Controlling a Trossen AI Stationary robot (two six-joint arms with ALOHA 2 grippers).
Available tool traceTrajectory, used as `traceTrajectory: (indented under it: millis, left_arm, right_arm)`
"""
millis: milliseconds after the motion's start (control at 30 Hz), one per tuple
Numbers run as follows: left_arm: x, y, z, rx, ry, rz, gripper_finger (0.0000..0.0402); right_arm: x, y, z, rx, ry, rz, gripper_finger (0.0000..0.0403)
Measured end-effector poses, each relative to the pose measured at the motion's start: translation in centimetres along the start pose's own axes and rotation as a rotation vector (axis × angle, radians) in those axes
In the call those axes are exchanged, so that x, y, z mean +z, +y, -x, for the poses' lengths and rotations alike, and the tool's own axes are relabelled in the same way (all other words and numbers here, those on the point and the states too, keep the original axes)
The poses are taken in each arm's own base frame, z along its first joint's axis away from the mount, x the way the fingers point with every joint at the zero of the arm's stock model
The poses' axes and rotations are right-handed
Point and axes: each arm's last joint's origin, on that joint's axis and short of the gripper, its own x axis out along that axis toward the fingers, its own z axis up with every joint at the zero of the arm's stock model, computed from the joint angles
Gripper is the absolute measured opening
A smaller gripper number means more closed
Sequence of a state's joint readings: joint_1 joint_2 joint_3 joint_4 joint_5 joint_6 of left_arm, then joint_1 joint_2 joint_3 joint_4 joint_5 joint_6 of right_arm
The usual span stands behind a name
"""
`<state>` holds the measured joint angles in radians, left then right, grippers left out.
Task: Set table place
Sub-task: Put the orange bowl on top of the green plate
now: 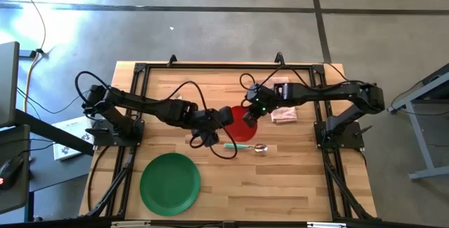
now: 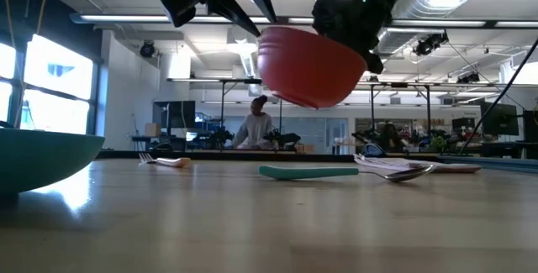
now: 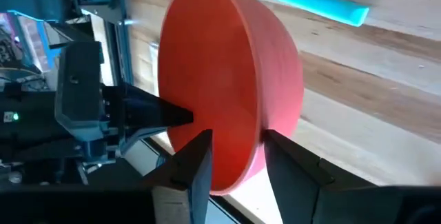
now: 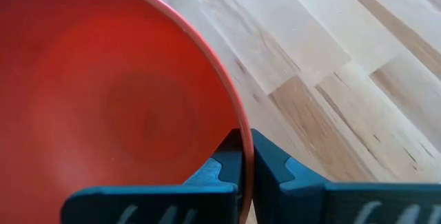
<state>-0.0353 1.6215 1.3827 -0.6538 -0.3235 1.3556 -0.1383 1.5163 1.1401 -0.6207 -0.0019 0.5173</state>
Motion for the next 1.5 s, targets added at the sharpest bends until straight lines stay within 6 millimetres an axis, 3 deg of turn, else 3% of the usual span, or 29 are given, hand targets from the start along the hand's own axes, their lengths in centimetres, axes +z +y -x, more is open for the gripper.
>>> traceTrajectory:
  millis: [200, 567, 667, 800, 1033, 1167, 1500]
  left_arm:
    - [0.2, -0.6, -0.5, -0.075, -0.055, -0.02, 0.0117]
    - [0.8, -1.6, -2.8, -0.175, -0.037, -0.055, 0.0115]
    - [1.1, -1.7, -2.7, -0.17, -0.025, -0.057, 0.0088]
    - [1.2, -1.6, -2.3, -0.208, -0.007, -0.037, 0.0017]
    - [1.2, -1.0, -1.7, -0.202, 0.003, 0.1, 0.0006]
    - [1.0, -1.2, -1.5, -0.216, 0.041, 0.14, 0.0001]
    - [1.0, -0.9, -1.5, -0.192, 0.063, 0.176, 0.0001]
  right_arm:
    - [0.3, 0.2, -1.0, 0.021, -0.006, 0.0, 0.0]
    - [1.6, 1.1, 0.0, 0.056, -0.053, 0.048, 0.0]
    - [1.8, 1.2, 0.4, 0.035, -0.045, 0.056, 0.0]
    - [2.0, 1.3, 1.0, 0.036, -0.05, 0.055, 0.0]
    - [2.8, 1.9, 1.9, 0.046, -0.081, 0.113, 0.0003]
    - [3.6, 2.6, 2.8, 0.054, -0.115, 0.155, 0.0021]
    - [4.5, 3.0, 6.0, 0.002, -0.064, 0.174, 0.0118]
